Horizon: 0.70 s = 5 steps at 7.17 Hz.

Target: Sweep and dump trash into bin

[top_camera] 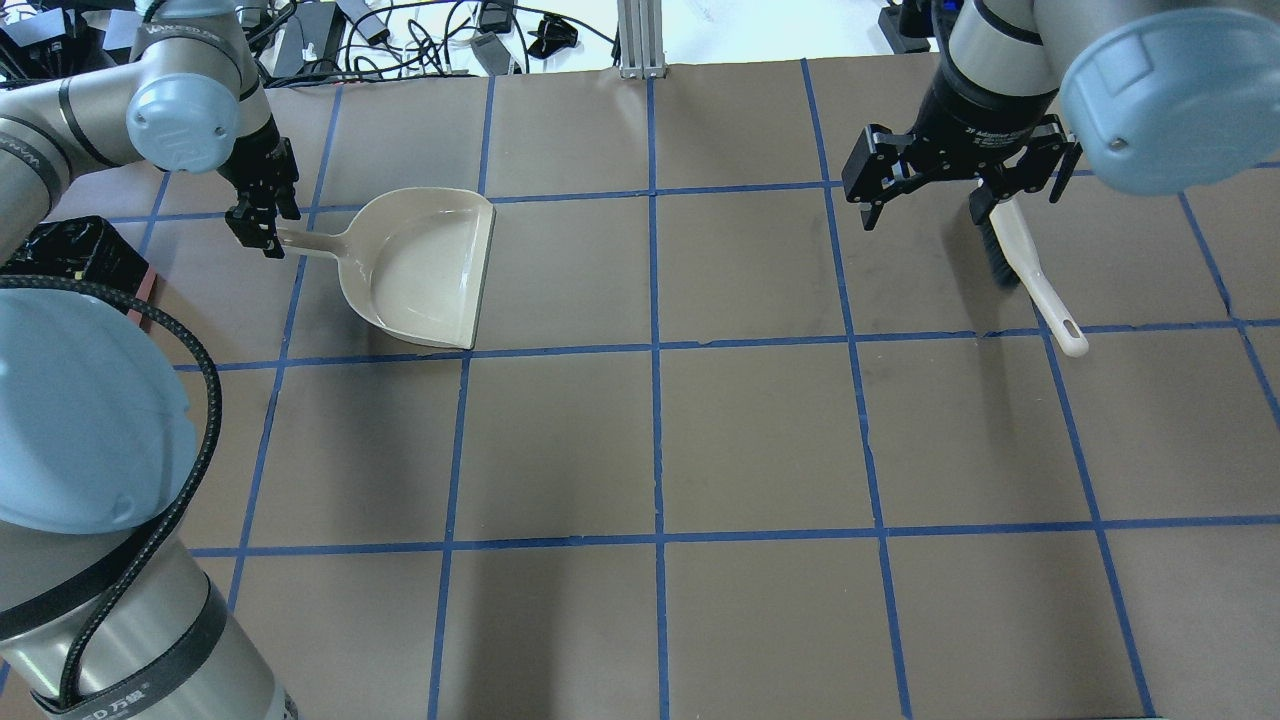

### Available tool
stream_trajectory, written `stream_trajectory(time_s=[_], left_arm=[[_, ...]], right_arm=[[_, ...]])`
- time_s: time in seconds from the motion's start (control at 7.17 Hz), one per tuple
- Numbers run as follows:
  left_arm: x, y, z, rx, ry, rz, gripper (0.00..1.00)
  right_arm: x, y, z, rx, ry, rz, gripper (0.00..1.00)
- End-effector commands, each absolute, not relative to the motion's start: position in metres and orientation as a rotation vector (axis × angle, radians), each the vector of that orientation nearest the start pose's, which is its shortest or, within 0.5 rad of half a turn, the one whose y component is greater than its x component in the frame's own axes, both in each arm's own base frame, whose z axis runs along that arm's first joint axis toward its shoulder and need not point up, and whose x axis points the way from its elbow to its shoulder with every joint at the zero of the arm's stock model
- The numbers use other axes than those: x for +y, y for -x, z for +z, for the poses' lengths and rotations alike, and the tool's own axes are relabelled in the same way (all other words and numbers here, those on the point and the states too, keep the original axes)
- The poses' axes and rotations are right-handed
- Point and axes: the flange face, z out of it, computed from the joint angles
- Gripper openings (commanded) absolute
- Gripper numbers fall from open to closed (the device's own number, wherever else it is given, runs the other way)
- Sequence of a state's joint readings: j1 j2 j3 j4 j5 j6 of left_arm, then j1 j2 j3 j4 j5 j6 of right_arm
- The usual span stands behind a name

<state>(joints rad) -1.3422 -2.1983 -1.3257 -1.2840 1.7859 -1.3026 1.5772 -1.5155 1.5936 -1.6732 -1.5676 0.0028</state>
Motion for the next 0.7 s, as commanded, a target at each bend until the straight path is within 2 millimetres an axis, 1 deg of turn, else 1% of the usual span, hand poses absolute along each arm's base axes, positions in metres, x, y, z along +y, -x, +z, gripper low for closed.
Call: stream_trajectory(time_s=[0.0, 0.28, 0.42, 0.56], left_arm=[[-0.709, -0.051, 0.265, 2.112, 2.012, -0.059, 0.89], [-0.711, -0.052, 0.295, 2.124, 2.029, -0.128, 1.0], [-0.716, -0.052, 0.314, 2.176, 2.002, -0.166, 1.0], [-0.716, -0.05, 0.33, 2.258, 1.93, -0.186, 1.0]], right_arm=[[-0.515, -0.134, 0.46, 3.155, 0.002, -0.039, 1.0], [-0.514, -0.133, 0.457, 3.174, 0.007, -0.029, 1.0], [-0.514, -0.132, 0.458, 3.175, 0.004, -0.029, 1.0], [-0.514, -0.133, 0.457, 3.175, 0.007, -0.025, 1.0]])
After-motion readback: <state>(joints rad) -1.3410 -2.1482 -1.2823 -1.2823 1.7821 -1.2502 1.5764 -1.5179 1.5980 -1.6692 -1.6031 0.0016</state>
